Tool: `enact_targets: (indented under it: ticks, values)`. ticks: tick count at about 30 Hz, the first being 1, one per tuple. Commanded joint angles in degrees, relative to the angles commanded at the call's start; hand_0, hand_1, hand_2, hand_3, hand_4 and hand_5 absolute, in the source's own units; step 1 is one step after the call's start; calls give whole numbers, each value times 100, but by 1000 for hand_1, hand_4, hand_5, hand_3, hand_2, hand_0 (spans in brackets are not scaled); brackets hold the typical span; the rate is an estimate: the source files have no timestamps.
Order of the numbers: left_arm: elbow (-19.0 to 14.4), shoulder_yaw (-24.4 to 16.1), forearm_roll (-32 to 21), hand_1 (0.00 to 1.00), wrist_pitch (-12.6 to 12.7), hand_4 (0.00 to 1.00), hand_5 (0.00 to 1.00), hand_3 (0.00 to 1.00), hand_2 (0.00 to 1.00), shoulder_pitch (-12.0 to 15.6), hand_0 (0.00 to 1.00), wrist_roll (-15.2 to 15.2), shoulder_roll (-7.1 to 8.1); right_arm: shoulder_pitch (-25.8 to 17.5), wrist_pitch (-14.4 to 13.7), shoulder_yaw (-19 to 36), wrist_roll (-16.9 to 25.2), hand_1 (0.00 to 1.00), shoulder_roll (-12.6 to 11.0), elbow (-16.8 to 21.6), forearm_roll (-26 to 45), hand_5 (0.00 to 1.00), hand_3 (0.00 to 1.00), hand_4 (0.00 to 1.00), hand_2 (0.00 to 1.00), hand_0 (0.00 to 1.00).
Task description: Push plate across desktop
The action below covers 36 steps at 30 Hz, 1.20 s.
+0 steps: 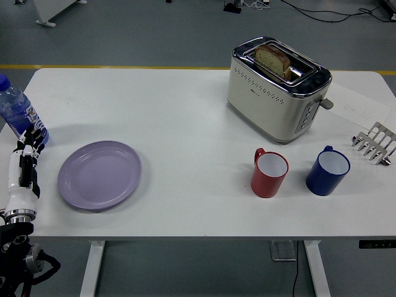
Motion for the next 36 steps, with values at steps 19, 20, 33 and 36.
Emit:
enact_targets:
  ticks: [19, 20, 33, 36]
  values:
    - [635, 115, -479, 935, 273, 582, 998, 990, 965, -188, 916, -472, -121, 69, -41, 66, -85, 532, 15, 13, -153, 587, 659, 499, 633, 542]
    - [668, 123, -519, 935, 291, 582, 998, 990, 965, -204, 916, -504, -121, 69, -40, 69, -85, 532, 15, 13, -158, 587, 659, 499, 633, 542]
    - [1168, 452, -856, 901, 439, 555, 998, 929, 921, -392, 884, -830, -121, 100, -39, 105, -93, 532, 25, 7, -215, 591, 658, 498, 633, 542]
    - [1195, 508, -864, 889, 422, 542, 998, 878, 904, -413, 866, -830, -121, 102, -42, 107, -92, 532, 25, 7, -212, 589, 657, 496, 633, 542]
